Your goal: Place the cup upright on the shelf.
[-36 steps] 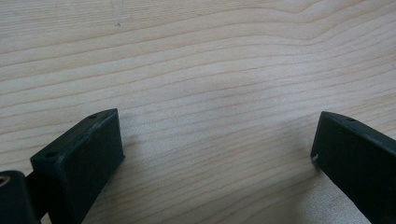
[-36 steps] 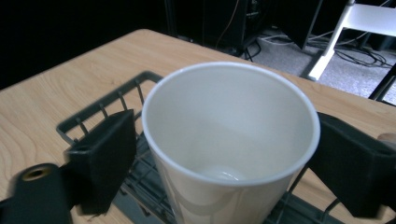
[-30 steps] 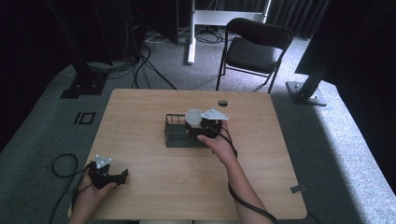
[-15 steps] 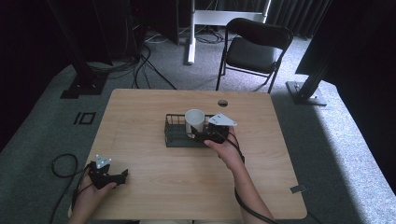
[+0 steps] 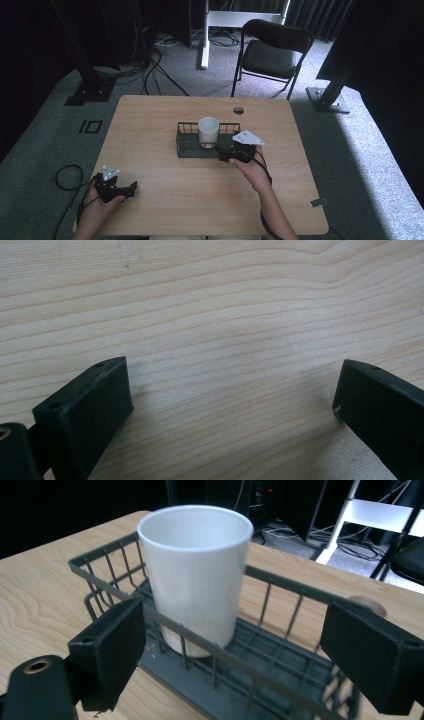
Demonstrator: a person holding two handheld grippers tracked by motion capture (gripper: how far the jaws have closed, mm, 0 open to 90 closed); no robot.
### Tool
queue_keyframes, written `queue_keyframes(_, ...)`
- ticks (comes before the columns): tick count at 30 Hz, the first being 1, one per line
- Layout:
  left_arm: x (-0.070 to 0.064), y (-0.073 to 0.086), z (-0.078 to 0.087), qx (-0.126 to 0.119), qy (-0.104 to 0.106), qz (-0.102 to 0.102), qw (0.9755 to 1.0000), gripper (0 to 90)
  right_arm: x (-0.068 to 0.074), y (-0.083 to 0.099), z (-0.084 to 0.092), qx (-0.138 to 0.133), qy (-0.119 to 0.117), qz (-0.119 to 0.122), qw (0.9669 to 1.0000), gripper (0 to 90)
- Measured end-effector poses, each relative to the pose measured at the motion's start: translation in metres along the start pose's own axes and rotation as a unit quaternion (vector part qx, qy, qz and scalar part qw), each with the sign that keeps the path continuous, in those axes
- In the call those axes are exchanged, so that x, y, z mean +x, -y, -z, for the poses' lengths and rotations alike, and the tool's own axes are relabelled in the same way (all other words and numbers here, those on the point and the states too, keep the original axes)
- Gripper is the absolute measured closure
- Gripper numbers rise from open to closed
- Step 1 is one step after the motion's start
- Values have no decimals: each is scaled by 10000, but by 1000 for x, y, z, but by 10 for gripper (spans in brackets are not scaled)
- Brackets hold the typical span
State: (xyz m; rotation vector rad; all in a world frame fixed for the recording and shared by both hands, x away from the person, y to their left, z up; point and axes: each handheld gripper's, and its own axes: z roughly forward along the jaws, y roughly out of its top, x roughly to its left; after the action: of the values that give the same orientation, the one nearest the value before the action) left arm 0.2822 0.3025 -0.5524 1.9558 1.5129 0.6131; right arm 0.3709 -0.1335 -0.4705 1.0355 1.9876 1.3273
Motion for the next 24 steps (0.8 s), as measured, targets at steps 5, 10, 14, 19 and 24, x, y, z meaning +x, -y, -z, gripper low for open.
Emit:
queue_keyframes(5, 0, 0, 0, -6, 1, 2, 10000, 26, -6, 8, 9, 20, 61, -11, 10000, 109)
queue_keyframes(10, 0, 0, 0, -5, 3, 1, 10000, 26, -12, 15, 18, -31, 155, -54, 9999, 109)
queue_keyframes(14, 0, 0, 0, -7, 2, 2, 10000, 26, -17, 25, 21, 17, 180, -138, 9997, 109)
queue_keyframes(19, 0, 0, 0, 0, 2, -8, 10000, 26, -20, 39, 24, 118, 191, -149, 9996, 109)
queue_keyframes(24, 0, 0, 0, 0, 1, -7, 10000, 26, -28, 52, 27, 263, 279, -142, 9992, 109)
